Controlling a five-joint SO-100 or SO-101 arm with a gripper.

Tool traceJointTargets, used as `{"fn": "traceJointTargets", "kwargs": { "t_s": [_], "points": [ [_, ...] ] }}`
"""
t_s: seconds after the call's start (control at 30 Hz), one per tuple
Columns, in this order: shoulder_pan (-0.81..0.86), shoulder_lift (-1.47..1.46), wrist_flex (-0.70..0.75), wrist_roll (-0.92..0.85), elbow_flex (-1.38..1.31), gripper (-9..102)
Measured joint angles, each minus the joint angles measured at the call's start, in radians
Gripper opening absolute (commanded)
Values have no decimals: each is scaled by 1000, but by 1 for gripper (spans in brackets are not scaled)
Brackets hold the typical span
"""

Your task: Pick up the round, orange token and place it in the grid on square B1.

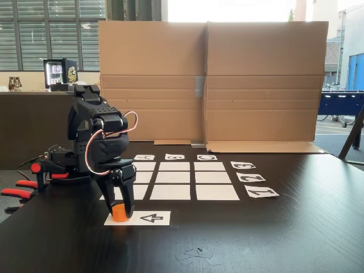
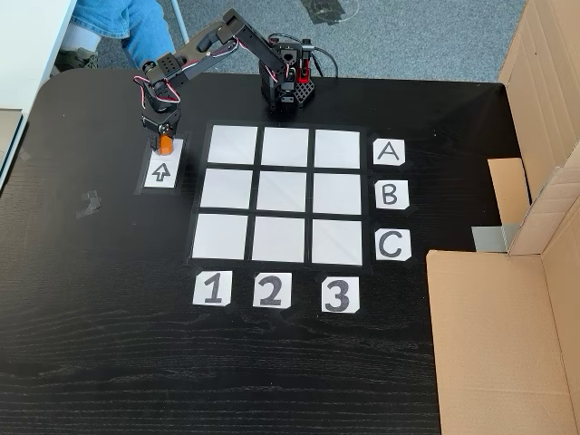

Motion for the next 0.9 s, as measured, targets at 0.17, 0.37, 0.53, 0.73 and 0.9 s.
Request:
{"fn": "traceJointTargets", "kwargs": {
  "t_s": [0.17,0.37,0.53,0.73,0.9],
  "points": [
    [23,51,5,-2,2,0],
    [63,273,5,14,17,0],
    [23,462,6,14,103,0],
    [-138,634,11,14,207,0],
    [-299,756,31,48,222,0]
  ]
}}
